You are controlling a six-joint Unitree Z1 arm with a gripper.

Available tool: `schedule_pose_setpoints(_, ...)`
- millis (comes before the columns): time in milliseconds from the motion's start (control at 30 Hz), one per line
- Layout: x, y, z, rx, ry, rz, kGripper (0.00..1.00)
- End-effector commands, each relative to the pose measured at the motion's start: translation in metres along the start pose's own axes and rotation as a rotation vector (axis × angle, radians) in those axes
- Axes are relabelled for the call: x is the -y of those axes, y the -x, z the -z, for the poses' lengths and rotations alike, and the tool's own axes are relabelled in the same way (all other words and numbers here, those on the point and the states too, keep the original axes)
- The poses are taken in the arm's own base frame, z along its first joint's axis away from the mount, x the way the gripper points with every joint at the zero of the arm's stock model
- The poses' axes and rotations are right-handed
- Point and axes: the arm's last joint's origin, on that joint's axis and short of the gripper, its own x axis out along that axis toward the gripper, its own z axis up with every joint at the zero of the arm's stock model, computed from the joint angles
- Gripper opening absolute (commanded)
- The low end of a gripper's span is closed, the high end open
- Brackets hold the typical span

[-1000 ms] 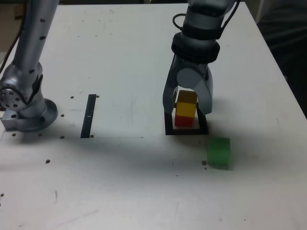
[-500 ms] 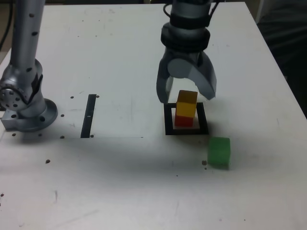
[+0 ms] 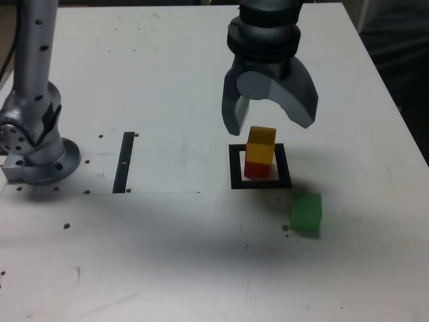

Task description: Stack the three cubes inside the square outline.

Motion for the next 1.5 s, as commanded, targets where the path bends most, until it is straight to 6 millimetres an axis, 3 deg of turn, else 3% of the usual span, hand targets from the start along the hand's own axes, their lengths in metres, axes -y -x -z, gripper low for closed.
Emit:
schedule_pose_setpoints(0, 0.008, 0.008, 0.0, 0.015, -0.006, -0.015, 1.0)
schedule_pose_setpoints(233, 0.035, 0.021, -0.009, 0.041, -0.027, -0.047, 1.0)
schedule_pose_setpoints(400, 0.051, 0.017, -0.021, 0.041, -0.041, -0.037, 1.0)
schedule_pose_setpoints(733, 0.074, -0.005, -0.054, 0.019, -0.04, -0.004, 1.0)
schedule_pose_setpoints(1467, 0.08, -0.073, -0.091, -0.089, -0.026, 0.084, 0.95)
